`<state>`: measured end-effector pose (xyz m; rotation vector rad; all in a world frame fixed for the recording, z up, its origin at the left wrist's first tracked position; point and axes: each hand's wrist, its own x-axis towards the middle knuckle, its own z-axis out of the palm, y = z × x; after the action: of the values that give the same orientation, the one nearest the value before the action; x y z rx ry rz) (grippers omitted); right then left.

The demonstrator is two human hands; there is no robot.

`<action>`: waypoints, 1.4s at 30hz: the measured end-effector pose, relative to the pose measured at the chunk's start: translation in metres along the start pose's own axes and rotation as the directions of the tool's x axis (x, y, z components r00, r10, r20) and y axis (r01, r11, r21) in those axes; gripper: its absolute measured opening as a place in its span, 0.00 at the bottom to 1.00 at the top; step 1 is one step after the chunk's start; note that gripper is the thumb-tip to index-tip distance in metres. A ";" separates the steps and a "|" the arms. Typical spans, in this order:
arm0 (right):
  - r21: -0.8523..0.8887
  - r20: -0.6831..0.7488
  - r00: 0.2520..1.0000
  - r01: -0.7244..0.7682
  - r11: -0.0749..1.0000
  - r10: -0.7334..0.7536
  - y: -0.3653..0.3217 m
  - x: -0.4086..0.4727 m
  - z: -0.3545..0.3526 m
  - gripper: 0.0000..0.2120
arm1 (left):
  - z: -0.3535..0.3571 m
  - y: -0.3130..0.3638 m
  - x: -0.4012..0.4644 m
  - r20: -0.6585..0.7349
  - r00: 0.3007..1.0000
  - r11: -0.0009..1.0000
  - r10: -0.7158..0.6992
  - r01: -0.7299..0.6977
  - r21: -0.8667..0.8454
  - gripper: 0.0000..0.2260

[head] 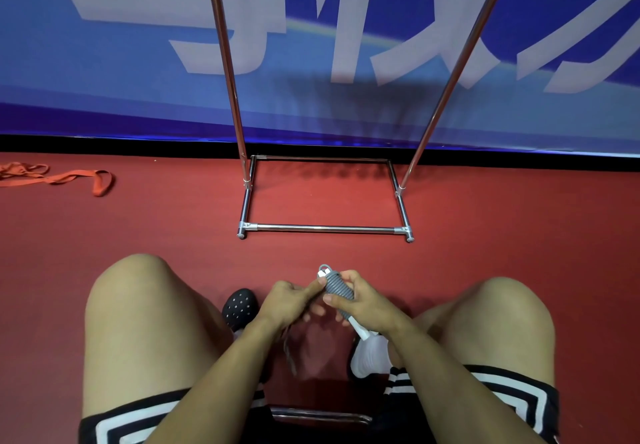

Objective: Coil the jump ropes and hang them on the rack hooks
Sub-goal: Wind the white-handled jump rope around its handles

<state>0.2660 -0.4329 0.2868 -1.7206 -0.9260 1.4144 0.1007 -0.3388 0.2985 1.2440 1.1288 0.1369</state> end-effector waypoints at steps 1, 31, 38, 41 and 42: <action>-0.006 -0.003 1.000 0.007 1.000 -0.007 -0.001 0.000 0.000 0.20 | 0.001 -0.001 0.000 -0.002 1.000 1.000 0.005 -0.005 -0.018 0.22; 0.136 -0.136 0.988 0.094 0.986 -0.075 -0.012 -0.001 0.002 0.16 | 0.008 0.004 -0.009 -0.064 0.997 0.986 0.039 -0.049 -0.157 0.24; 0.278 0.084 0.996 -0.060 0.959 0.038 -0.017 -0.011 -0.004 0.21 | 0.008 0.009 -0.012 0.080 0.989 0.984 0.128 -0.117 -0.133 0.19; 0.371 0.155 0.983 -0.149 0.917 0.097 -0.023 -0.019 -0.002 0.16 | 0.010 0.010 -0.014 0.107 0.980 0.975 0.166 -0.148 -0.164 0.17; 0.392 0.184 0.977 -0.173 0.903 0.108 -0.025 -0.020 -0.002 0.17 | 0.010 0.010 -0.014 0.110 0.980 0.975 0.166 -0.146 -0.168 0.17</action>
<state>0.2626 -0.4384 0.3186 -1.3969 -0.5394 1.7204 0.1059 -0.3505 0.3131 1.1815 0.8949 0.2605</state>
